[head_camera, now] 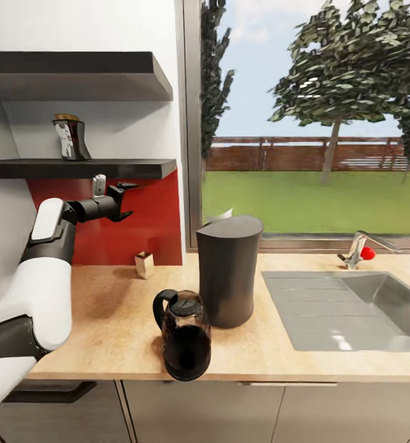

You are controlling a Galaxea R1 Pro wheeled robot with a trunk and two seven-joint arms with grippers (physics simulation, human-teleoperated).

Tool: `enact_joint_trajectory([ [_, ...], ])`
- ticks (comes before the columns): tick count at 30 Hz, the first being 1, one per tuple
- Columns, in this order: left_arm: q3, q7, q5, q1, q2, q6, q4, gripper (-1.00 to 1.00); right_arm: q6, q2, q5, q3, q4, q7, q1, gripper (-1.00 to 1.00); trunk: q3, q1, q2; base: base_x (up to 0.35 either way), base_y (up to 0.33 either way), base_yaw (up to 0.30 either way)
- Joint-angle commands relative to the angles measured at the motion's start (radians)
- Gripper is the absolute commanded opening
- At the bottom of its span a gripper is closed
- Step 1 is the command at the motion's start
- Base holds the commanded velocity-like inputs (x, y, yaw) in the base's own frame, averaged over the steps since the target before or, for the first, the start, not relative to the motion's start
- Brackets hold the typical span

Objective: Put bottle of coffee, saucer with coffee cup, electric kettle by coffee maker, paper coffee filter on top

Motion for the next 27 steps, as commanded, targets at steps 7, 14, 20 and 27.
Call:
enact_joint_trajectory([
  [7,-0.003,0.008,0.011,0.018,0.004,0.003,0.003,1.0,-0.003,0.0,-0.006,0.0,0.001,0.0,0.0,1.0,0.0,0.0,-0.001,0.0,0.0,0.276],
  [14,-0.004,-0.001,0.006,0.125,0.029,0.085,-0.006,1.0,-0.003,0.0,-0.006,0.0,0.001,0.0,0.0,1.0,0.0,0.0,-0.001,0.0,0.0,0.248],
  [20,-0.027,-0.033,0.002,0.248,0.104,0.109,-0.026,1.0,-0.004,0.0,-0.005,0.0,0.001,0.0,0.0,1.0,0.0,0.0,-0.001,0.0,0.0,0.041],
  [27,-0.213,-0.254,-0.047,0.475,0.206,0.07,-0.238,1.0,-0.005,0.0,-0.004,0.001,0.002,0.0,0.0,1.0,0.0,0.0,-0.001,0.0,0.0,0.003],
])
